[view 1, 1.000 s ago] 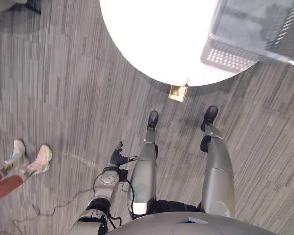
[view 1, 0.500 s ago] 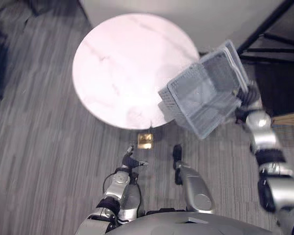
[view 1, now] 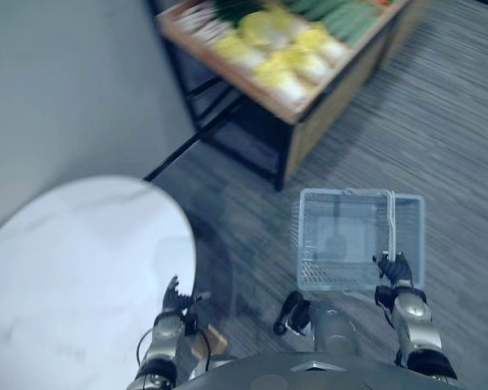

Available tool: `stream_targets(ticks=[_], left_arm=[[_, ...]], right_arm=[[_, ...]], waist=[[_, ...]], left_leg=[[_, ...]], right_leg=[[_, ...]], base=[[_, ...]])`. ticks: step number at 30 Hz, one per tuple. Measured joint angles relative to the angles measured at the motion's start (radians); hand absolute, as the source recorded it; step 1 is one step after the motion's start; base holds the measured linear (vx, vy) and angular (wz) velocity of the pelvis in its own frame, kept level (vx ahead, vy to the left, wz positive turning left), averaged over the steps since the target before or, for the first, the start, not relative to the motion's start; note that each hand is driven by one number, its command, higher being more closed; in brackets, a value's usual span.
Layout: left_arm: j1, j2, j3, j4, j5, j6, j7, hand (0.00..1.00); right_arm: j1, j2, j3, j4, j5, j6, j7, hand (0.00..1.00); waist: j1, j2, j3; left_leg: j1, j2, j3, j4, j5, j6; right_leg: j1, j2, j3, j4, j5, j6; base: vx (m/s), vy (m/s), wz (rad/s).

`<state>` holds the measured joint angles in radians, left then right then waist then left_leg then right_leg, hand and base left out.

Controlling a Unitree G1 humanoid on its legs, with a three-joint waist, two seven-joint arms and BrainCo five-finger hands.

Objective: Pick vegetable in the basket

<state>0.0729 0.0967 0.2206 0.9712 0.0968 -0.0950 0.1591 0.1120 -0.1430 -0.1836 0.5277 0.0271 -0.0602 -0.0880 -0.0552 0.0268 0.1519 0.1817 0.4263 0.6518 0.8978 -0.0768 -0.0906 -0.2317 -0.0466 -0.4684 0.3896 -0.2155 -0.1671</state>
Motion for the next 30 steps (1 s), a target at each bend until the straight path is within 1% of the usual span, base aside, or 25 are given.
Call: stream_targets(ticks=[1,2,3,4,5,6,9,10,11,12,13,14,15,16,18,19,20,21,23,24,26,27,28,29,30], left_arm=[[0.008,-0.008,0.006,0.016,-0.002,0.001,0.000,0.00],[0.031,-0.019,0.005,0.028,-0.010,0.000,0.000,0.00],[0.053,-0.022,0.005,0.036,-0.009,0.000,0.000,0.00],[0.065,-0.021,0.005,0.036,-0.008,0.000,0.000,0.00],[0.069,-0.022,0.006,0.035,-0.008,0.000,0.000,0.00],[0.071,-0.023,0.008,0.033,-0.009,-0.007,0.000,0.00],[0.043,-0.028,0.006,0.031,-0.009,-0.012,-0.001,0.00],[0.031,-0.032,0.004,0.031,-0.009,-0.024,-0.001,0.00],[0.026,-0.034,0.003,0.028,-0.009,-0.028,-0.002,0.00],[0.024,-0.036,0.000,0.027,-0.010,-0.028,-0.003,0.00],[0.024,-0.036,-0.005,0.025,-0.010,-0.028,-0.005,0.00],[0.025,-0.033,-0.006,0.025,-0.010,-0.028,-0.007,0.00],[0.030,-0.020,-0.009,0.026,-0.010,-0.027,-0.008,0.00],[0.013,-0.004,-0.026,0.027,-0.010,-0.025,-0.008,0.00],[0.006,0.003,-0.039,0.026,-0.010,-0.025,-0.008,0.00],[0.005,0.007,-0.061,0.029,-0.011,-0.025,-0.009,0.00],[0.005,0.006,-0.079,0.028,-0.012,-0.025,-0.009,0.00],[-0.004,0.005,-0.104,0.023,-0.019,-0.027,-0.010,0.00],[-0.026,0.004,-0.104,0.023,-0.033,-0.027,-0.014,0.00],[-0.052,0.004,-0.103,0.024,-0.037,-0.028,-0.023,0.00],[-0.077,0.000,-0.103,0.025,-0.036,-0.029,-0.029,0.00],[-0.080,-0.001,-0.102,0.030,-0.035,-0.029,-0.030,0.00],[-0.080,0.000,-0.102,0.032,-0.035,-0.029,-0.030,0.00],[-0.072,0.013,-0.098,0.034,-0.035,-0.029,-0.030,0.00],[-0.072,0.006,-0.082,0.055,-0.032,-0.025,-0.031,0.00]], right_arm=[[0.003,0.002,0.005,0.006,0.000,0.000,-0.002,1.00],[-0.003,0.003,0.009,0.030,-0.001,0.000,-0.003,1.00],[-0.018,0.004,0.011,0.069,-0.003,-0.001,-0.003,1.00],[-0.024,0.004,0.011,0.091,-0.003,-0.001,-0.003,1.00],[-0.024,0.004,0.003,0.126,-0.003,0.000,-0.003,1.00],[-0.024,0.004,-0.009,0.159,-0.002,0.000,-0.006,1.00],[-0.026,-0.017,-0.046,0.208,-0.002,0.004,-0.013,1.00],[-0.026,-0.025,-0.060,0.242,-0.002,0.011,-0.018,1.00],[-0.026,-0.024,-0.074,0.267,-0.002,0.015,-0.024,1.00],[-0.026,-0.024,-0.081,0.281,-0.003,0.018,-0.026,1.00],[-0.023,-0.019,-0.084,0.323,-0.003,0.029,-0.031,1.00],[-0.018,-0.002,-0.083,0.336,-0.003,0.032,-0.031,1.00],[-0.015,0.013,-0.085,0.343,-0.003,0.032,-0.030,1.00],[-0.002,0.037,-0.086,0.360,-0.005,0.032,-0.026,1.00],[-0.001,0.064,-0.113,0.364,-0.004,0.032,-0.031,1.00],[0.004,0.067,-0.120,0.369,-0.004,0.032,-0.031,1.00],[0.004,0.064,-0.124,0.374,-0.003,0.032,-0.032,1.00],[0.003,0.053,-0.127,0.375,-0.002,0.030,-0.034,1.00],[-0.002,0.053,-0.126,0.373,-0.002,0.022,-0.034,1.00],[-0.006,0.053,-0.127,0.373,-0.003,0.010,-0.033,1.00],[-0.019,0.053,-0.127,0.373,-0.003,-0.001,-0.032,1.00],[-0.028,0.059,-0.128,0.376,-0.004,-0.003,-0.032,1.00],[-0.030,0.062,-0.128,0.377,-0.004,-0.003,-0.032,1.00],[-0.040,0.077,-0.130,0.390,-0.004,-0.005,-0.031,1.00],[-0.057,0.093,-0.149,0.409,-0.008,-0.005,-0.031,1.00]], waist=[[0.005,-0.002,0.001],[0.026,-0.009,0.004],[0.052,-0.006,0.006],[0.052,-0.004,0.009],[0.050,-0.012,0.015],[0.054,-0.010,0.019],[0.057,-0.001,0.021],[0.058,0.007,0.026],[0.060,0.009,0.027],[0.062,0.012,0.029],[0.074,0.007,0.028],[0.082,-0.006,0.016],[0.078,-0.024,0.013],[0.070,-0.053,0.015],[0.069,-0.065,0.024],[0.061,-0.067,0.029],[0.058,-0.063,0.029],[0.041,-0.041,0.035],[0.035,-0.041,0.035],[0.034,-0.039,0.036],[0.027,-0.027,0.043],[0.020,-0.031,0.046],[0.021,-0.036,0.046],[0.025,-0.070,0.047],[0.034,-0.057,0.066]], left_leg=[[-0.052,-0.040,-0.100,0.060,-0.053,0.013],[-0.121,-0.140,-0.251,0.086,-0.106,-0.005],[-0.171,-0.192,-0.328,0.077,-0.144,-0.004],[-0.205,-0.208,-0.360,0.071,-0.162,-0.004],[-0.264,-0.219,-0.393,0.036,-0.182,0.009],[-0.315,-0.223,-0.406,-0.027,-0.196,0.004],[-0.389,-0.268,-0.452,-0.276,-0.193,-0.007],[-0.412,-0.302,-0.485,-0.490,-0.147,-0.021],[-0.413,-0.313,-0.504,-0.626,-0.091,-0.025],[-0.414,-0.315,-0.508,-0.688,-0.059,-0.025],[-0.410,-0.320,-0.519,-0.721,0.051,-0.014],[-0.405,-0.344,-0.520,-0.696,0.092,0.020],[-0.406,-0.359,-0.512,-0.672,0.064,0.053],[-0.389,-0.373,-0.480,-0.640,0.022,0.084],[-0.305,-0.382,-0.446,-0.649,-0.016,0.108],[-0.206,-0.390,-0.443,-0.690,-0.038,0.127],[-0.148,-0.391,-0.450,-0.722,-0.045,0.134],[-0.055,-0.383,-0.469,-0.791,-0.050,0.135],[-0.030,-0.373,-0.485,-0.815,-0.052,0.134],[-0.023,-0.354,-0.514,-0.828,-0.056,0.129],[-0.025,-0.314,-0.574,-0.828,-0.075,0.102],[-0.023,-0.294,-0.623,-0.826,-0.104,0.070],[-0.022,-0.294,-0.635,-0.825,-0.112,0.065],[-0.019,-0.306,-0.670,-0.818,-0.140,0.041],[-0.004,-0.286,-0.707,-0.796,-0.176,0.023]], right_leg=[[0.020,0.022,0.059,-0.019,0.002,-0.004],[0.053,0.060,0.172,-0.046,0.002,-0.022],[0.085,0.089,0.265,-0.067,0.005,-0.028],[0.108,0.101,0.306,-0.078,0.006,-0.027],[0.148,0.116,0.374,-0.099,0.010,0.009],[0.176,0.118,0.431,-0.115,0.005,0.027],[0.238,0.109,0.534,-0.170,-0.001,0.060],[0.277,0.100,0.576,-0.212,-0.012,0.071],[0.298,0.097,0.601,-0.232,-0.019,0.082],[0.312,0.097,0.616,-0.239,-0.026,0.094],[0.328,0.093,0.657,-0.212,-0.074,0.117],[0.324,0.071,0.674,-0.171,-0.117,0.141],[0.322,0.052,0.673,-0.130,-0.129,0.155],[0.267,0.036,0.656,0.012,-0.129,0.202],[0.219,0.018,0.606,0.215,-0.078,0.321],[0.182,-0.007,0.551,0.374,-0.063,0.364],[0.173,-0.021,0.506,0.420,-0.081,0.333],[0.146,-0.038,0.402,0.419,-0.117,0.273],[0.115,-0.039,0.349,0.363,-0.130,0.250],[0.078,-0.032,0.309,0.272,-0.132,0.240],[0.033,-0.024,0.295,0.053,-0.069,0.239],[0.030,-0.044,0.316,-0.146,0.060,0.245],[0.031,-0.054,0.324,-0.186,0.085,0.248],[0.048,-0.099,0.348,-0.300,0.182,0.297],[0.085,-0.085,0.321,-0.273,0.247,0.294]], base=[[0.44,-0.093,-2.76],[0.32,0.020,-2.97],[0.33,0.059,-2.85],[0.35,0.103,-2.29],[0.33,0.126,-1.72],[0.32,0.133,-1.54],[0.32,0.198,-1.16],[0.47,0.308,-0.88],[0.40,0.262,-0.85],[0.45,0.296,-0.94],[0.51,0.326,-0.97],[0.63,0.387,-0.87],[0.59,0.308,-0.57],[0.56,0.282,-0.47],[0.51,0.258,-0.42],[0.44,0.195,-0.23],[0.50,0.187,-0.13],[0.45,0.108,0.06],[0.30,0.012,0.27],[0.32,-0.108,0.65],[0.40,-0.198,0.95],[0.28,-0.176,0.86],[0.38,-0.283,1.02],[0.31,-0.322,0.95],[0.39,-0.401,1.09]])
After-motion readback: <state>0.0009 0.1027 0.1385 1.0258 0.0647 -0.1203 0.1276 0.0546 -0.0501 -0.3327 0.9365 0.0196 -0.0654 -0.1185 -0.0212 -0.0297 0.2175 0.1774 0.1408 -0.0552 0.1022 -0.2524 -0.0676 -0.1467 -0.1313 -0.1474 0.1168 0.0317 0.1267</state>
